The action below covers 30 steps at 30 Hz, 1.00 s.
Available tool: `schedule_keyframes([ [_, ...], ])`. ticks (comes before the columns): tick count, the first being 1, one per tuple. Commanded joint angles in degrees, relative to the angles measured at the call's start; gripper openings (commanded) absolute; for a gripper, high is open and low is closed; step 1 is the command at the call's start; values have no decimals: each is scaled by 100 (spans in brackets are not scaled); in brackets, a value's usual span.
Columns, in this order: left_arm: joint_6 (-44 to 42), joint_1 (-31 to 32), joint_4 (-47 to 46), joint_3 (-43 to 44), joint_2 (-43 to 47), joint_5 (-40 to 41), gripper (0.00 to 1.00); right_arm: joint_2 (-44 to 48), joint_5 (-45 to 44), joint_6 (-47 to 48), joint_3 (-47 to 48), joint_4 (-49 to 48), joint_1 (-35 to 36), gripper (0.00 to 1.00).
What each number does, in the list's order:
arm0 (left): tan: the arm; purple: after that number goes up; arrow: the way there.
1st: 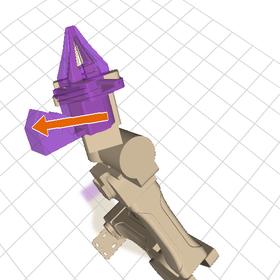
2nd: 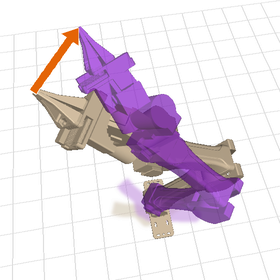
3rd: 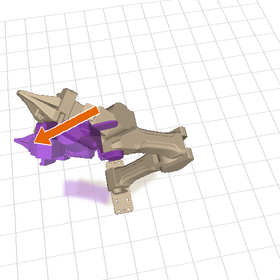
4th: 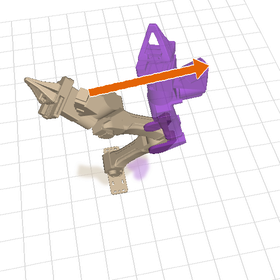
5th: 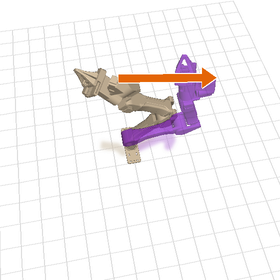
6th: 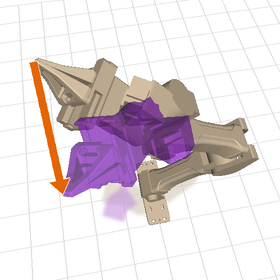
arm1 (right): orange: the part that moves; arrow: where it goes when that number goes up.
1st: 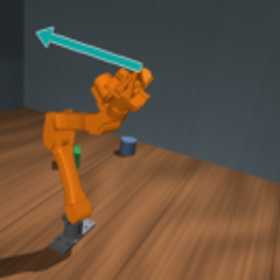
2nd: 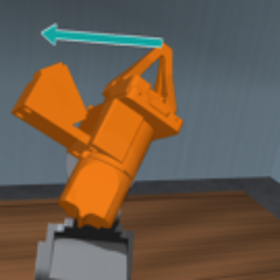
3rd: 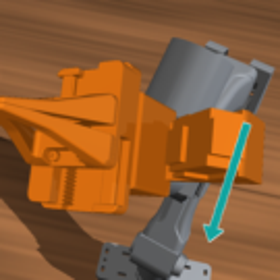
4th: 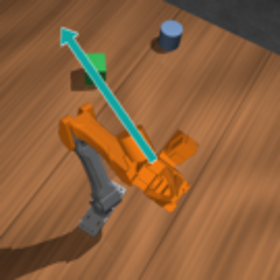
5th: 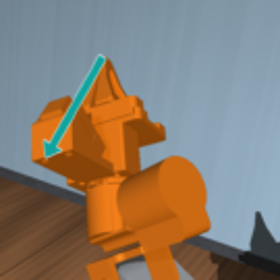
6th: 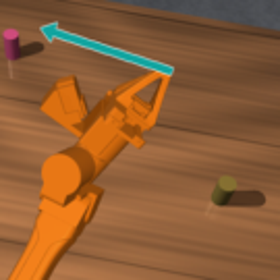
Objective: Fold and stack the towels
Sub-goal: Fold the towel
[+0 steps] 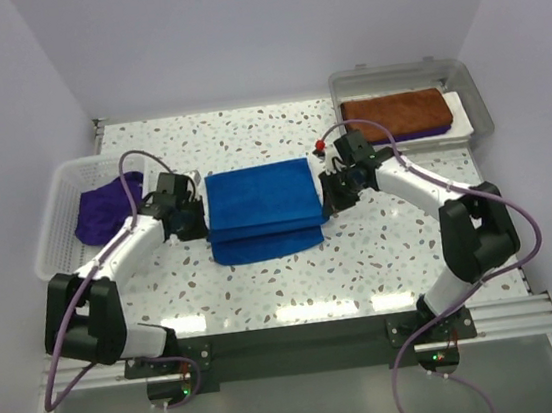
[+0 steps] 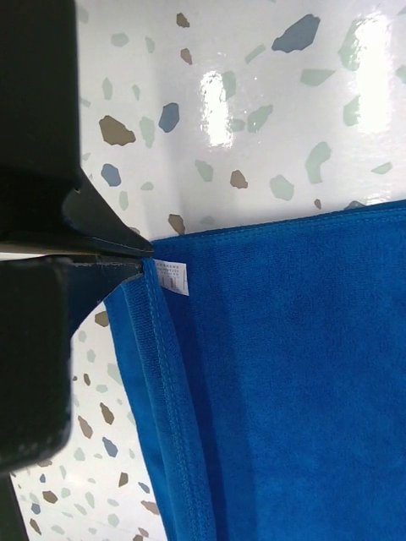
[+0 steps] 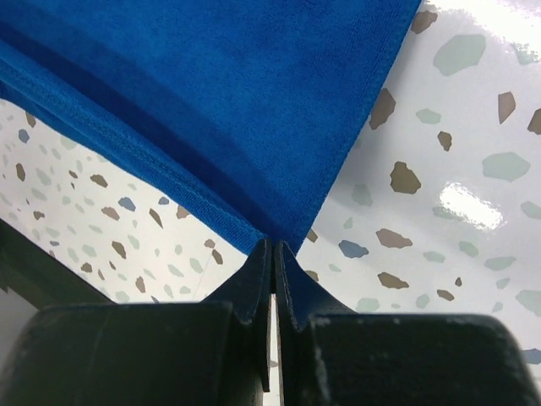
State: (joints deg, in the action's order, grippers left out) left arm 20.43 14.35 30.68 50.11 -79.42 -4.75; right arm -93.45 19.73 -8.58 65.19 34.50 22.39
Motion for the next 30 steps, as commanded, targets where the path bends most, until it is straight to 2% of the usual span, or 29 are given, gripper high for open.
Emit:
schedule_keyframes([
  [1,-21,-81,-167,-247,-179,537,0,-164,-434,23,-129,-4,-147,0],
  [8,58,-64,-527,-581,-627,616,0,-700,-250,-47,-243,-365,-112,0],
  [13,84,-11,-519,-669,-549,581,0,-833,-250,-47,-375,-488,-68,0],
  [16,93,24,-449,-695,-408,563,9,-798,-224,-30,-419,-471,-60,0],
  [17,111,24,-396,-704,-356,546,17,-772,-206,-12,-428,-436,-60,2],
  [20,198,76,-265,-748,56,502,32,-535,-49,-3,-393,-261,-24,22],
  [22,269,129,-150,-757,303,380,37,-236,22,49,-375,-111,37,35],
  [23,339,147,-19,-765,452,361,42,-113,40,75,-367,29,81,38],
  [25,427,208,70,-783,918,256,47,246,75,128,-358,179,238,40],
  [26,506,261,157,-792,1206,221,53,344,75,137,-358,275,309,41],
  [29,664,410,237,-801,1577,115,66,643,93,76,-402,277,538,43],
  [30,691,437,228,-783,1622,54,67,679,75,58,-367,259,616,43],
])
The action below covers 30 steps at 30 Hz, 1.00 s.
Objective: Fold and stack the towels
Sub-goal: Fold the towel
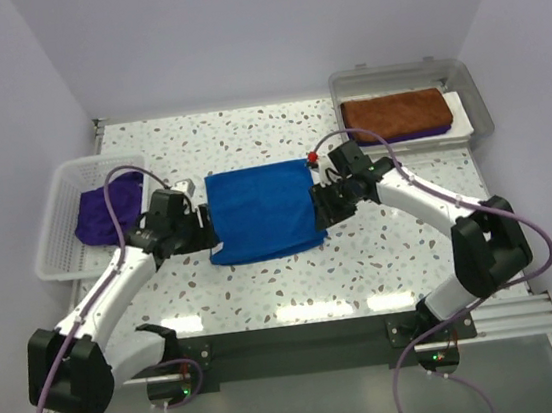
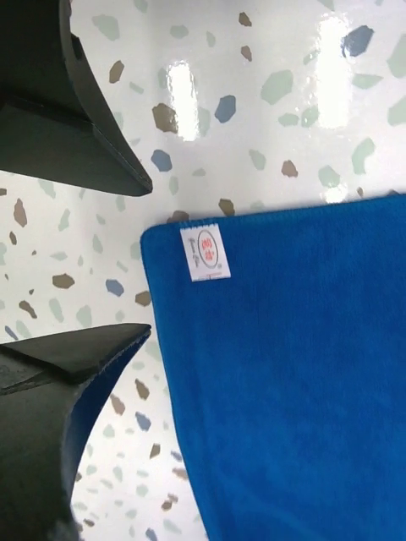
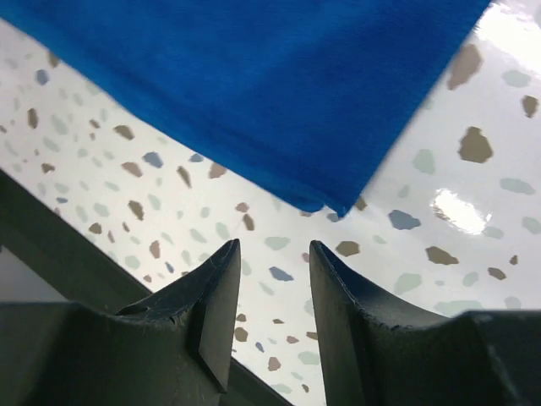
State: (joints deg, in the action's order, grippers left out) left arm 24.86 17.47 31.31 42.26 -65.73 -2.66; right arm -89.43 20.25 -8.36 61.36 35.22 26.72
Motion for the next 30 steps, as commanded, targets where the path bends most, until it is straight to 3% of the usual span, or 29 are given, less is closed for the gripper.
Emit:
schedule_keyframes([
  [1,273,142,174,28,272,-156,68,320,-38,10,42,161,211,42],
  [4,335,195,78,238,149,-104,66,181,-188,-60,218,-41,255,42],
  [10,344,519,-238,634,-659,107,50,-294,-390,-341,517,-497,448,37],
  [13,440,652,-528,302,-949,221,39,-496,-434,-499,298,-840,492,35],
  [22,782,652,-908,-639,-1451,424,23,-655,-926,-842,-800,-1465,492,23],
  [30,1205,661,-837,-1307,-1250,-15,17,-295,-1304,-1395,-1627,-1212,492,23],
])
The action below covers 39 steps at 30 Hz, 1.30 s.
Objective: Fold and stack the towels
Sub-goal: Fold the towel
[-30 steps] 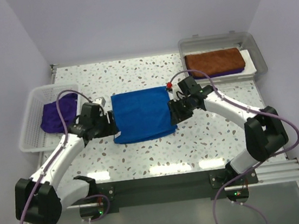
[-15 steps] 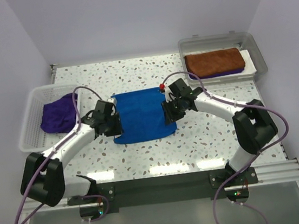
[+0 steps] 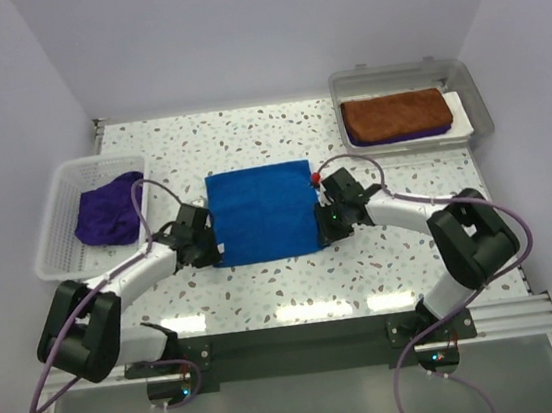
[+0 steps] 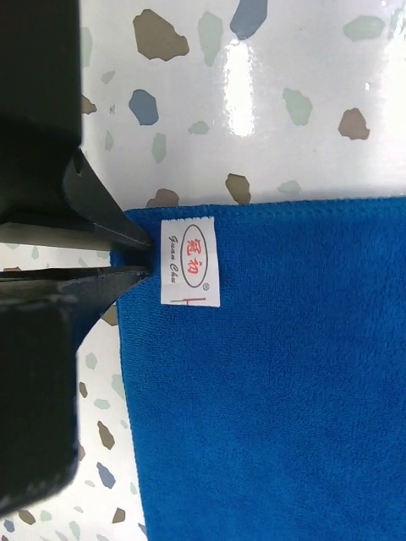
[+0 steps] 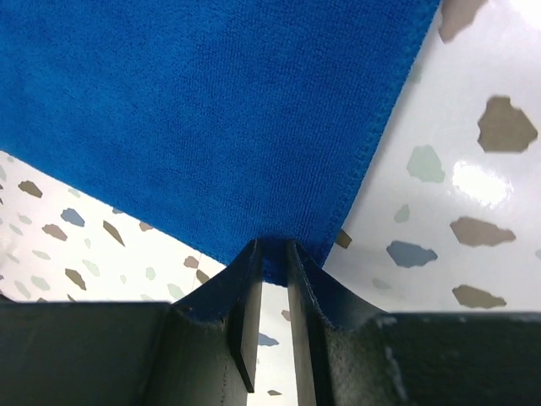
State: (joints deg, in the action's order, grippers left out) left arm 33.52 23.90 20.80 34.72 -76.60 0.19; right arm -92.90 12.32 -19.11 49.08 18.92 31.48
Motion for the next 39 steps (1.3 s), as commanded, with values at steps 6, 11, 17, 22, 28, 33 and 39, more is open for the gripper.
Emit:
schedule_keyframes([
  [6,778,71,609,-923,751,-730,16,720,-792,-584,-742,1078,7,25],
  [11,1130,124,724,-985,1568,-1047,34,1352,-643,-445,-559,1246,7,29],
  [17,754,106,988,472,1438,-154,52,1188,-818,38,961,1299,-107,33],
  [22,-64,-333,303,1668,141,218,38,152,-697,373,2164,693,-441,24],
  [28,-723,-808,-295,2846,-1661,8,19,-1218,-467,400,3264,104,-705,18],
  [33,-943,-861,-374,3348,-2648,78,14,-2038,-335,400,3784,-45,-775,16],
  [39,-865,-957,-305,3603,-3334,175,8,-2662,-387,347,3750,-257,-1056,15],
])
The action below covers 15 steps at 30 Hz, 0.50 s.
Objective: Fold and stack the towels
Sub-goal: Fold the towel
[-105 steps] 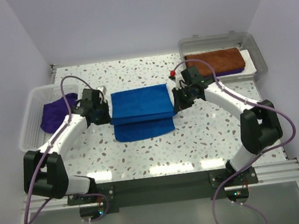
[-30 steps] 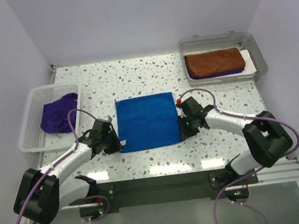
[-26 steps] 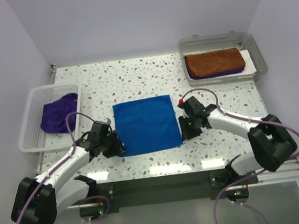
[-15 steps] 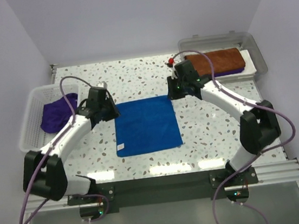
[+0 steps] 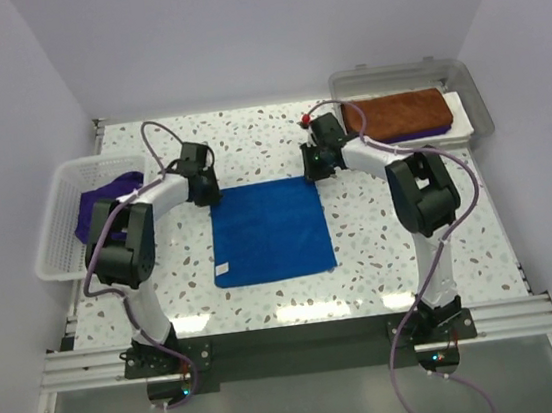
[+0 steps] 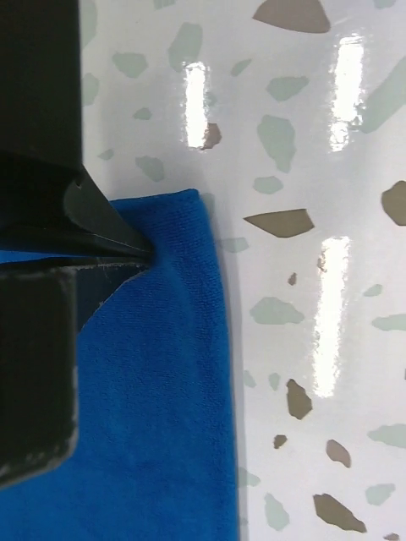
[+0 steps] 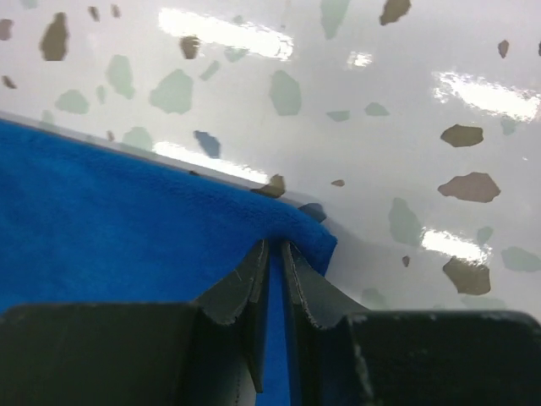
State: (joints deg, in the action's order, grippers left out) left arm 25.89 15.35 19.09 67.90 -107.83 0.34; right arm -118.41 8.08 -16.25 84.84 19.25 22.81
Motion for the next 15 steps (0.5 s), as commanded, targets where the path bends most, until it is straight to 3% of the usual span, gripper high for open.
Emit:
schedule_keyframes([
  [1,-84,-103,-143,277,-229,142,8,-147,19,78,156,-281,-232,15],
  [7,-23,-112,-55,250,-212,46,11,-183,36,420,121,-158,-347,15],
  [12,-346,-112,156,574,253,1,38,177,343,1271,375,272,-347,22],
  [15,-821,-120,25,646,447,89,46,231,414,1834,611,658,-347,30],
])
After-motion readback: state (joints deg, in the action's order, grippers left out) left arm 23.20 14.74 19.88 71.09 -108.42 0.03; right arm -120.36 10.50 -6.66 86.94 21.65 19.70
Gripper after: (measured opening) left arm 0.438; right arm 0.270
